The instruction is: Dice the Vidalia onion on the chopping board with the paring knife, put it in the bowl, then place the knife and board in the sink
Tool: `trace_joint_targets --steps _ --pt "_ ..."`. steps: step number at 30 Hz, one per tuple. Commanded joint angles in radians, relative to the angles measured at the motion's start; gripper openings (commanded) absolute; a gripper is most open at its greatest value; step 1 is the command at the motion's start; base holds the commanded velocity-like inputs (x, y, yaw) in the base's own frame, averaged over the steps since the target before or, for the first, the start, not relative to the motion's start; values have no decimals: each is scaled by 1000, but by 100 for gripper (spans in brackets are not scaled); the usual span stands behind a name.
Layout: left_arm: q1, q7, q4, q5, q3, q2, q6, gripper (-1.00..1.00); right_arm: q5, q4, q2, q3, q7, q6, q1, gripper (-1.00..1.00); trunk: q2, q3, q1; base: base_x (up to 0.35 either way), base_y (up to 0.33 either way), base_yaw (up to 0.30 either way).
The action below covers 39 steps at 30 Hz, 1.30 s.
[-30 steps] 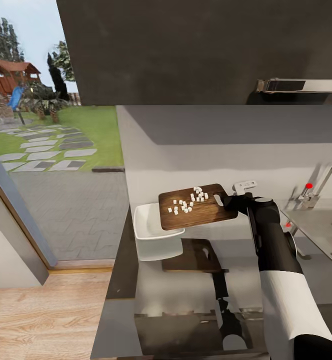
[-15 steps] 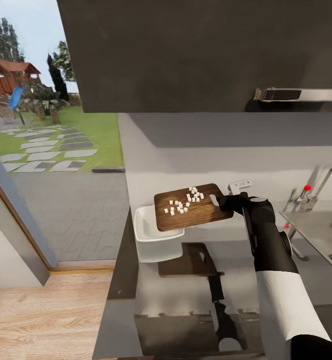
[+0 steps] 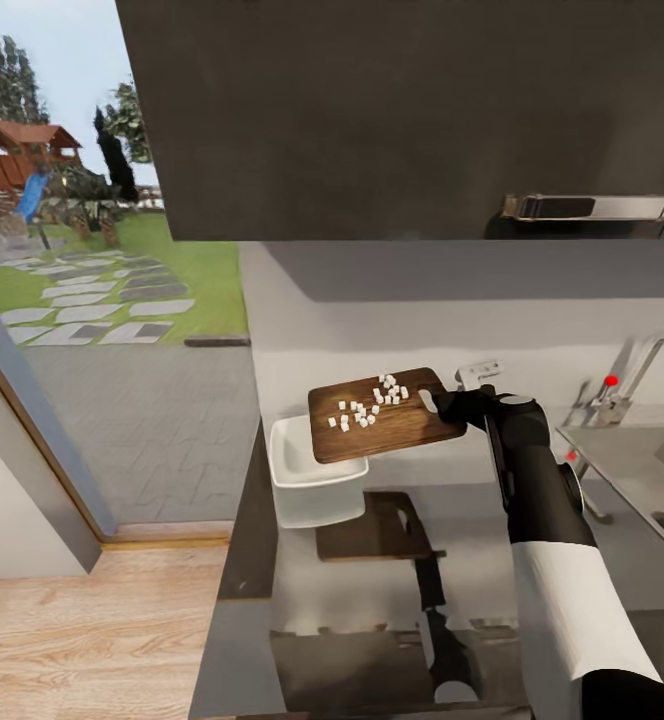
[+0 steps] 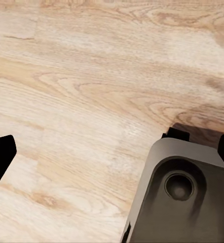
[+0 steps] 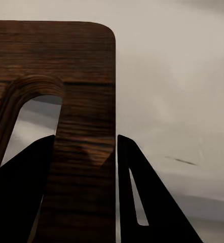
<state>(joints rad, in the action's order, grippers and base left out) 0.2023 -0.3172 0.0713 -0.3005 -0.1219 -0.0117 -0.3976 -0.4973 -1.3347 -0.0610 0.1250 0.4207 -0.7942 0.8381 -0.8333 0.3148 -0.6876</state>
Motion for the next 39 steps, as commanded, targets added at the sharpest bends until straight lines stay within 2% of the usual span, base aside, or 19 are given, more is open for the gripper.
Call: trace_joint_targets --steps 1,6,10,12,39 --pt "2 -2 4 -6 -8 -1 -6 100 -11 8 -1 2 10 -2 1 -100 6 -2 4 0 0 0" --pt "2 -2 4 -6 -8 -1 -6 100 -12 54 -3 -1 -23 17 1 -100 41 -18 23 0 0 0" --pt "2 -2 4 -6 -8 -1 -6 100 -12 63 -28 -2 -46 33 1 -100 69 -30 38 0 0 0" --pt "2 -2 4 -6 -8 -1 -6 100 -12 66 -32 -2 -48 34 1 -100 83 -36 46 0 0 0" --pt "2 -1 4 -6 -8 -1 -6 100 -13 100 -38 -7 -78 36 1 -100 272 -121 149 0 0 0"
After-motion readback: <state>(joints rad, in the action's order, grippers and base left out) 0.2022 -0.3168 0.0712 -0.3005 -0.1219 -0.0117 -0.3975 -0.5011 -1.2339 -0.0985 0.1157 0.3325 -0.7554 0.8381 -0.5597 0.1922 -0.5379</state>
